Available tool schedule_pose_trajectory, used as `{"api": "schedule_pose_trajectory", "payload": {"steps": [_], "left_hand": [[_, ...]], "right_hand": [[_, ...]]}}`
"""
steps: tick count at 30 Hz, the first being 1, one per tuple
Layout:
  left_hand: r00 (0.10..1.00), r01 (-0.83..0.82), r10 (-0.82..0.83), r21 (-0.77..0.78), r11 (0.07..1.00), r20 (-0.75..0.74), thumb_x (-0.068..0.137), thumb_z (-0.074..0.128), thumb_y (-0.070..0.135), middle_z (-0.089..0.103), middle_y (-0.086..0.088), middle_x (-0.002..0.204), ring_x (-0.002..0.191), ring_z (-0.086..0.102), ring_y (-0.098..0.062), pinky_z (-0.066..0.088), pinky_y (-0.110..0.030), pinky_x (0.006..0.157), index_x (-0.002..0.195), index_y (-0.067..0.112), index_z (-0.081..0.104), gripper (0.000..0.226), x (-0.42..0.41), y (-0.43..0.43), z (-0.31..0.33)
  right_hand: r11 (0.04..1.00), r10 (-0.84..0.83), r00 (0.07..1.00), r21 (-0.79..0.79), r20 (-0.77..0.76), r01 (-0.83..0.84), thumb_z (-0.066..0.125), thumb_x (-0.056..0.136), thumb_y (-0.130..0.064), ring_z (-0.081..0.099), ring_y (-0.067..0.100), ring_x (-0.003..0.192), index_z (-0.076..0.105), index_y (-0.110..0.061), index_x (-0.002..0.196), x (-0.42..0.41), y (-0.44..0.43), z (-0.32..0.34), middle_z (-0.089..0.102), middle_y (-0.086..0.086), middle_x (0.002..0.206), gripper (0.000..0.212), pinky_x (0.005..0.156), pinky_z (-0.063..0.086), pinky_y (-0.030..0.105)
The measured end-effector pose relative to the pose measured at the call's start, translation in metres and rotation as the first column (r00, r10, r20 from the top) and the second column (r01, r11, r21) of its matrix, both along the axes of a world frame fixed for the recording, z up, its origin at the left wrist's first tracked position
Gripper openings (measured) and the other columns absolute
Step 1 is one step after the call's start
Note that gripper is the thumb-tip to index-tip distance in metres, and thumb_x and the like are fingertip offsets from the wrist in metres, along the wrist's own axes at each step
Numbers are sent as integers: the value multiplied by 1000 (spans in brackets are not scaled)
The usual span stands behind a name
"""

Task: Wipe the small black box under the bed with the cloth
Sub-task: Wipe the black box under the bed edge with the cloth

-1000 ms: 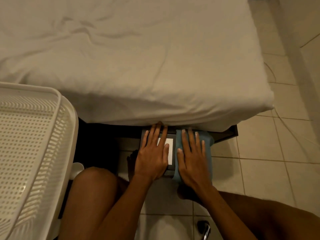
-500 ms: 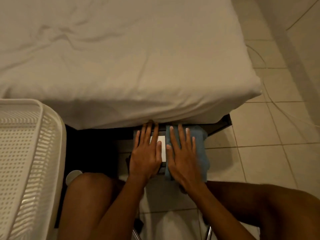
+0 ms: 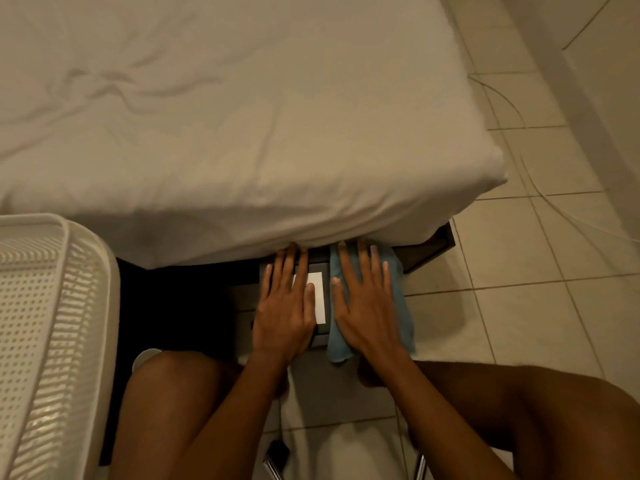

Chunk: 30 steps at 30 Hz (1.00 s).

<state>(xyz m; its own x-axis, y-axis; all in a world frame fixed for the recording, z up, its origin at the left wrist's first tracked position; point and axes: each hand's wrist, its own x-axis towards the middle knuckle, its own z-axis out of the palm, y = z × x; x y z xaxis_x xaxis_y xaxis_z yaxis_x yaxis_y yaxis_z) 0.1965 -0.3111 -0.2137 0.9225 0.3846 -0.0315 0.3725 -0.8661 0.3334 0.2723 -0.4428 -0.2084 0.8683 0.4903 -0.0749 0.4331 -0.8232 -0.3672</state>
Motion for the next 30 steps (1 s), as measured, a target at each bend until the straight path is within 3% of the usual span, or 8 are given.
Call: {"api": "schedule_pose_trajectory", "payload": {"steps": [15, 25, 30], "left_hand": [[1000, -15, 15, -5, 1000, 0, 104, 24, 34, 6, -3, 166, 153, 2, -17, 11, -44, 123, 157, 18, 9, 58, -1, 2, -3], [1000, -14, 14, -13, 1000, 5, 103, 24, 36, 3, -1, 166, 153, -1, -15, 6, -40, 124, 158, 21, 7, 59, 0, 1, 0], [1000, -8, 8, -3, 1000, 11, 103, 24, 35, 6, -3, 166, 153, 1, -16, 7, -41, 124, 157, 20, 9, 59, 1, 0, 0]], "right_hand": [[995, 97, 995, -15, 24, -97, 22, 102, -47, -3, 27, 155, 6, -28, 160, -24, -11, -4, -1, 9, 168, 63, 124, 7, 49], [995, 100, 995, -11, 29, -100, 26, 103, -47, -2, 24, 155, 7, -29, 160, -19, -9, -7, 0, 6, 168, 63, 124, 8, 49], [998, 66, 998, -8, 10, -66, 22, 104, -47, -7, 20, 155, -1, -33, 159, 3, -7, 0, -4, 3, 168, 62, 125, 1, 45]]}}
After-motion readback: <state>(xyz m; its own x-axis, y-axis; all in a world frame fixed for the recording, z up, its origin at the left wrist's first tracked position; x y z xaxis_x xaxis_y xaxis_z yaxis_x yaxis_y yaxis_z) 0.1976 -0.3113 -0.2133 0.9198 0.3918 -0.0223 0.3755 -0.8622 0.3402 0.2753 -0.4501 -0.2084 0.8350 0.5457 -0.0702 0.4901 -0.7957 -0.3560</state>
